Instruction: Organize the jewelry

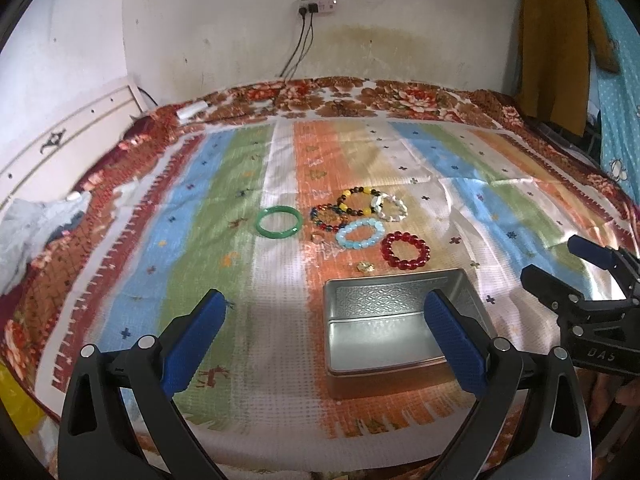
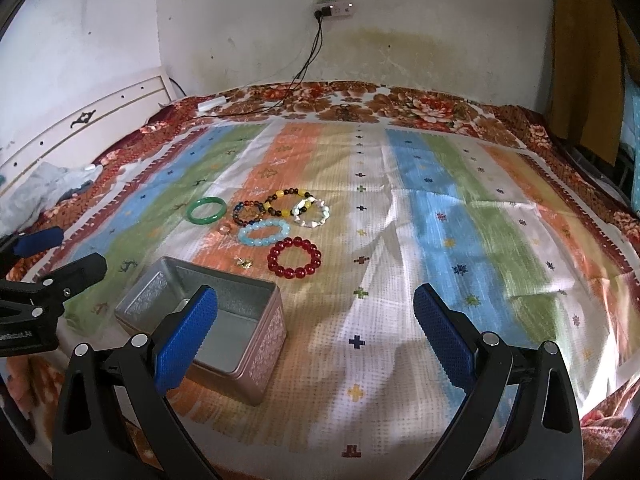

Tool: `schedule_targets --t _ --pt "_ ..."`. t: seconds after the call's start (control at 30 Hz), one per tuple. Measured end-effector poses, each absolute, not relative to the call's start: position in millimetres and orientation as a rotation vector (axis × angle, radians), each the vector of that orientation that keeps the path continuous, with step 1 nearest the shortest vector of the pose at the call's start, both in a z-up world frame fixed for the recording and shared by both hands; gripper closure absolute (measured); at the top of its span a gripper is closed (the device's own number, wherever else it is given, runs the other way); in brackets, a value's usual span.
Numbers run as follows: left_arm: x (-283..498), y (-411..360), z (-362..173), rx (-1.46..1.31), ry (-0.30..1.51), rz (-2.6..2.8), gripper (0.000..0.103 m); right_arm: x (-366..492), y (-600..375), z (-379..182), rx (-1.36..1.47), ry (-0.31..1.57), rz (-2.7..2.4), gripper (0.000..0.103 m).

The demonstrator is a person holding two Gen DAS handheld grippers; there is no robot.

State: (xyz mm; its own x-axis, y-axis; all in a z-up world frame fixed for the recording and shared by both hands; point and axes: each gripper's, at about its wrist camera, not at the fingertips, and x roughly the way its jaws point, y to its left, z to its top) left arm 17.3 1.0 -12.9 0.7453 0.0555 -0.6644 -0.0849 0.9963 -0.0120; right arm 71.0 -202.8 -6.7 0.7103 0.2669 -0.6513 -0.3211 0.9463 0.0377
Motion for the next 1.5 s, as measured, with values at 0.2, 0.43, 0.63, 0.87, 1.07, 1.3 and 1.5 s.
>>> schedule_targets --t 0.2,0.43,0.63,0.87,1.07,1.3,1.5 --pt "32.6 2.7 -10.6 -0.055 0.746 0.075 0.006 80.7 -201.1 -3.4 -0.064 0.716 0.351 0.003" --pt "55.8 2.5 -5.8 -0.041 0.760 0.082 0.006 93.5 -197.4 2.2 -0.049 0.710 0.359 0.003" --pt "79.5 7.0 -5.2 -0.044 0.781 0.097 0.006 111.4 -190.1 8.5 -0.049 0.692 0.362 0.003" --pt "100.8 17.3 -9.2 -0.059 0.820 0.117 0.006 132.3 -188.5 8.1 -0.030 0.721 0.365 0.003" --pt "124.2 25.6 -11.2 -0.026 0.852 0.150 0.006 149.6 -187.9 5.0 -0.024 0.764 0.364 0.003" --pt "146.7 44.7 -19.0 -0.065 0.917 0.173 0.006 168.6 -187.6 -3.2 -0.036 0.839 0.361 0.003" --pt "160.1 59.2 -21.5 -0.095 0.925 0.193 0.006 184.6 -182.8 -11.5 -0.063 0.899 0.370 0.003"
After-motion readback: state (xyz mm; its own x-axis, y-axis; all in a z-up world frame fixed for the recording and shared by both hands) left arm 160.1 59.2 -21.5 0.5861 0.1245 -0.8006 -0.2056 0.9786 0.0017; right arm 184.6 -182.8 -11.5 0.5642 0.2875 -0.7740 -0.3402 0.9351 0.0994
